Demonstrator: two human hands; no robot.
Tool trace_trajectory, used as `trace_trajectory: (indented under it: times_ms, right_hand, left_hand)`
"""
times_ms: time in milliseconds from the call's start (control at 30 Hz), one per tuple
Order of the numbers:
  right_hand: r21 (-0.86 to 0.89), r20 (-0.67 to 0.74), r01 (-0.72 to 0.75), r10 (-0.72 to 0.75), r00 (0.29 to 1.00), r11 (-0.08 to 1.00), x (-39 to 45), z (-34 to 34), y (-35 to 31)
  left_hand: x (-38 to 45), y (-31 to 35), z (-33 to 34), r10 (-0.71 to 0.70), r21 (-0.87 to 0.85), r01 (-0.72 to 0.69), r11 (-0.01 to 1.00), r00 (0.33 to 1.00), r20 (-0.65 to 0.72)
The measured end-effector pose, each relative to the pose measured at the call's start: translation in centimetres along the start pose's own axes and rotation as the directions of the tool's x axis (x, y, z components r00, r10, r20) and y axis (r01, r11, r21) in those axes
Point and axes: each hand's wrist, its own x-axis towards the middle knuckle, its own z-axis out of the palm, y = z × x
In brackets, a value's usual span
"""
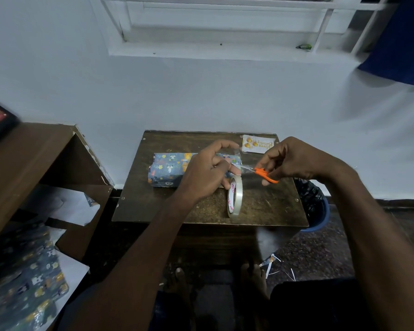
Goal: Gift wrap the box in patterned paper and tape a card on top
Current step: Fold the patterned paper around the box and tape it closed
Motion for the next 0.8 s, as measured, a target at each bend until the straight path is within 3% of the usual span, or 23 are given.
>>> trace_trajectory:
  times_ms: [333, 600, 800]
  right_hand:
    - [-0.011, -0.061, -0.087, 0.086, 0.994, 0.996, -0.1, 0.5, -0.5]
    - [-0.361, -0.285, -0.327, 0.231, 0.931, 0.873, 2.8, 3.2, 2.6]
    - [-0.373, -0.36, -0.399, 0.266, 0.894, 0.838, 4.7, 4.9, 3.0]
  left_hand:
    - [0.1, -0.2, -0.2, -0.025, -0.022, 0.025, 0.999, 1.0, 0.0]
    - [0.4, -1.2, 0.0, 0.03, 0.012, -0.03, 0.999, 0.999, 0.011]
    - [0.4, -1.3, -0.2, 0.044, 0.012, -0.044, 0.999, 0.999, 0.014]
